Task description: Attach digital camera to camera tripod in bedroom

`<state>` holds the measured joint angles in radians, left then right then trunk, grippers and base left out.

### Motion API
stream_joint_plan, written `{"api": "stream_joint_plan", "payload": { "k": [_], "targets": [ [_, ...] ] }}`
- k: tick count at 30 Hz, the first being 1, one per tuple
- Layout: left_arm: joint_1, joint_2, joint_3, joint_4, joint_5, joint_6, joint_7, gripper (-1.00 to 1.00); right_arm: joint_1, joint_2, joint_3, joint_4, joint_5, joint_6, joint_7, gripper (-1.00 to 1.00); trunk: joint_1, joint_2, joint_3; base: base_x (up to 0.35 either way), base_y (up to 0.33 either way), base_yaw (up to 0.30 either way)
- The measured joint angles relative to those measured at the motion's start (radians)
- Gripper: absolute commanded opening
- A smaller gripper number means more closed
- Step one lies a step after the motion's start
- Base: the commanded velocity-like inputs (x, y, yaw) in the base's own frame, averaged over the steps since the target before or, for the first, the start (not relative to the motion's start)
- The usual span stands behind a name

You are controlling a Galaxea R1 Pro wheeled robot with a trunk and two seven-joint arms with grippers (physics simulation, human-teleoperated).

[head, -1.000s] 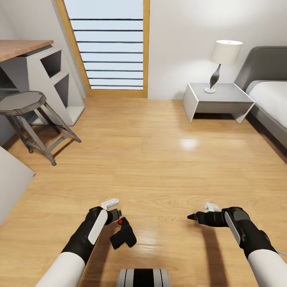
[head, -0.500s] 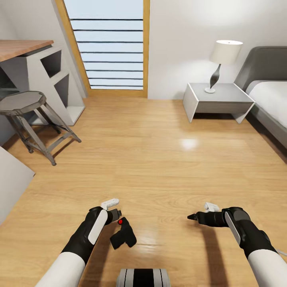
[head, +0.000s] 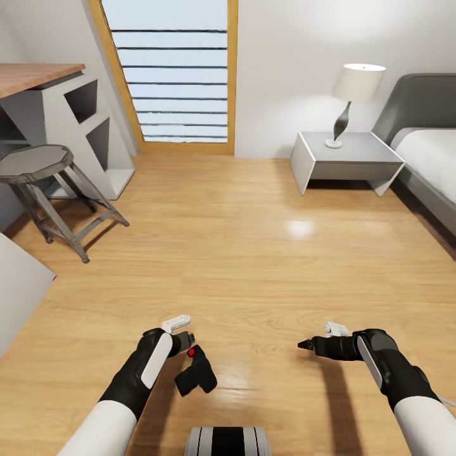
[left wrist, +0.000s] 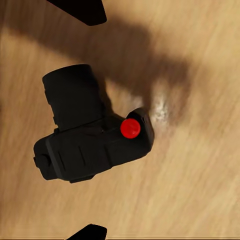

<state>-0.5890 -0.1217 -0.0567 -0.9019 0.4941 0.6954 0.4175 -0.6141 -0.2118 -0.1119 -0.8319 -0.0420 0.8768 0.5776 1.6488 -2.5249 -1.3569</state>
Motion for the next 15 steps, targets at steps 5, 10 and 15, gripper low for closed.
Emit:
{"api": "stream_joint_plan", "payload": {
  "k": [5, 10, 15],
  "targets": [
    [0.0, -0.017, 0.0, 0.016, 0.004, -0.012, -0.003, 1.0, 0.0, -0.001, 0.0, -0.001, 0.0, 0.0, 0.0, 1.0, 0.0, 0.0, 0.0, 0.0, 0.0, 0.0],
    [0.0, -0.049, 0.0, 0.089, 0.007, -0.129, -0.005, 1.0, 0.0, -0.002, -0.001, -0.002, 0.0, 0.0, 0.001, 1.0, 0.0, 0.0, 0.0, 0.0, 0.0, 0.0],
    [0.0, -0.053, -0.002, 0.211, 0.033, -0.293, -0.007, 1.0, 0.0, -0.003, -0.001, -0.002, 0.0, 0.0, 0.002, 1.0, 0.0, 0.0, 0.0, 0.0, 0.0, 0.0]
  ]
}}
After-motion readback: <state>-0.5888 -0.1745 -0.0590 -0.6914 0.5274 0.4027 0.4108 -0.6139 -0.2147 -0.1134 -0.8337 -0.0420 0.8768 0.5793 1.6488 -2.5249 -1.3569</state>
